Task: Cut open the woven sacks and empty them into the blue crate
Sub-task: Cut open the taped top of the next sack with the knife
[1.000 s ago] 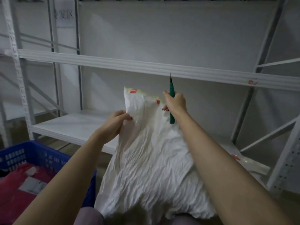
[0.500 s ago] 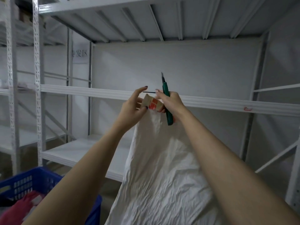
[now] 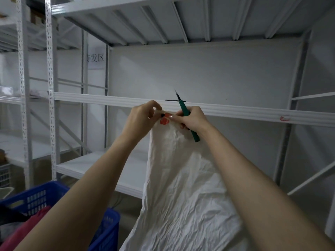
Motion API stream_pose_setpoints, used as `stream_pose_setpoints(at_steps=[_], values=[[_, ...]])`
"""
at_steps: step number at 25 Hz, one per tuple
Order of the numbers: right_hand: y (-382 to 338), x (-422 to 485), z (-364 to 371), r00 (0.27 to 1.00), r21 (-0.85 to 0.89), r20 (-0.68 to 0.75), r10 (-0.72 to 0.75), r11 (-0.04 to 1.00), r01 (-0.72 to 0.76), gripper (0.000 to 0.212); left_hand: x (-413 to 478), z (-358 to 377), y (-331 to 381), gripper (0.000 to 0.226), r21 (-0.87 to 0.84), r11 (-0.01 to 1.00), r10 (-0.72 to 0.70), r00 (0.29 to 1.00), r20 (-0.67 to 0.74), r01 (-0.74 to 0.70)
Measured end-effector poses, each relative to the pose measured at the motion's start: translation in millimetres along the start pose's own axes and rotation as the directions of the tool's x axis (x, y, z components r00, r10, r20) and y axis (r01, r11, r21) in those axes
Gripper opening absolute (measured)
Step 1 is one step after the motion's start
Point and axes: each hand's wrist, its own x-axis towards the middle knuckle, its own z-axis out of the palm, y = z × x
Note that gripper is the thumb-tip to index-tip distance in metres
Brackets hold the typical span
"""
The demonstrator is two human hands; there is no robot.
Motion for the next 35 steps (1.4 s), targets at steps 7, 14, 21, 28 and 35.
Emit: stream_pose_setpoints(at_steps=[7,14,21,28,35], values=[[-9,0,3,0.995,0.028,-0.034,-0.097,0.995,0.097,0.013,11,-6,2,0.009,-0.083,0.985,-0.155,0.986,-0.061,0.149],[37,-4,-48,0.984,-0.128,-0.054,0.172,0.976,-0.177,0.022,-3,-5,-20,0.012,-0.092,0.909,-0.416,0.883,-0.216,0.406],[101,-75,-147,0.824,-0.27,-0.075,0.562,0.784,-0.559,0.039,-1,18,-6,0.017,-0.264,0.689,-0.72,0.598,-0.351,0.675],[74,-65,-146,0.911,-0.233,-0.17,0.375,0.883,-0.407,0.028,-1,72,67,0.026,0.014,0.964,-0.265,0.962,-0.069,0.267],[26,-63,-149,0.974,-0.081,-0.07,0.215,0.972,-0.22,0.019,4,110,122,0.057,-0.054,0.996,-0.033,0.874,0.485,0.067]])
